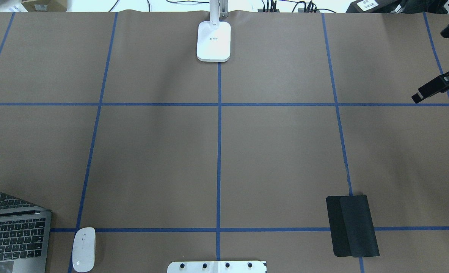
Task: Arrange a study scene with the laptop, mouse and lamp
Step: 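Grasp the silver laptop edge with the left gripper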
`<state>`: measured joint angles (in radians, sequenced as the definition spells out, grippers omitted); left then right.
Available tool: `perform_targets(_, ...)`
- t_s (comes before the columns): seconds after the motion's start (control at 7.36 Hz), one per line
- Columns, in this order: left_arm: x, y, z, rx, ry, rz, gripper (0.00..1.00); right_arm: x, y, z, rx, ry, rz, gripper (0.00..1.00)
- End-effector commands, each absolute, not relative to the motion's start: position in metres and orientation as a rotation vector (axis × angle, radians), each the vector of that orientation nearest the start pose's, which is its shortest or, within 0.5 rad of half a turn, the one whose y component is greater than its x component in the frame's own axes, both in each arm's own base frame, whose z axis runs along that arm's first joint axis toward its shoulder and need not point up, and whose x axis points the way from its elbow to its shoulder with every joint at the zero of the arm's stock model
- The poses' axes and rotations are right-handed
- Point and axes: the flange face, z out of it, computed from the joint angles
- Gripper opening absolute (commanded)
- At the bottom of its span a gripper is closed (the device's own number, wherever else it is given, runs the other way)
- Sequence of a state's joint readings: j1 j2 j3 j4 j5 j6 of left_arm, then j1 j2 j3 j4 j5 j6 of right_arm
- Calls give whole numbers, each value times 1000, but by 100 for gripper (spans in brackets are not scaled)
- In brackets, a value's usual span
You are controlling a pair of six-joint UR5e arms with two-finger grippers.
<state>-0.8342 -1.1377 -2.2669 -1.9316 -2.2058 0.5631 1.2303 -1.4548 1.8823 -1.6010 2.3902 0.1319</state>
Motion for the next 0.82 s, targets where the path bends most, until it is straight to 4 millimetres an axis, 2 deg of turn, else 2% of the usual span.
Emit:
perform_targets(0.0, 159, -305, 442, 644, 715, 1387, 0, -118, -515, 449, 171, -878, -356, 100)
perform_targets(0.41, 145, -334, 440, 708, 664, 1385, 0, -119, -515, 448, 172, -880, -355, 100)
perform_targets(0.54, 149, -355, 427, 720, 652, 1365, 0, -119, -515, 448, 172, -880, -354, 100)
perform_targets(0.68, 157, -372, 404, 738, 643, 1377, 0, -117, -515, 448, 173, -879, -353, 100)
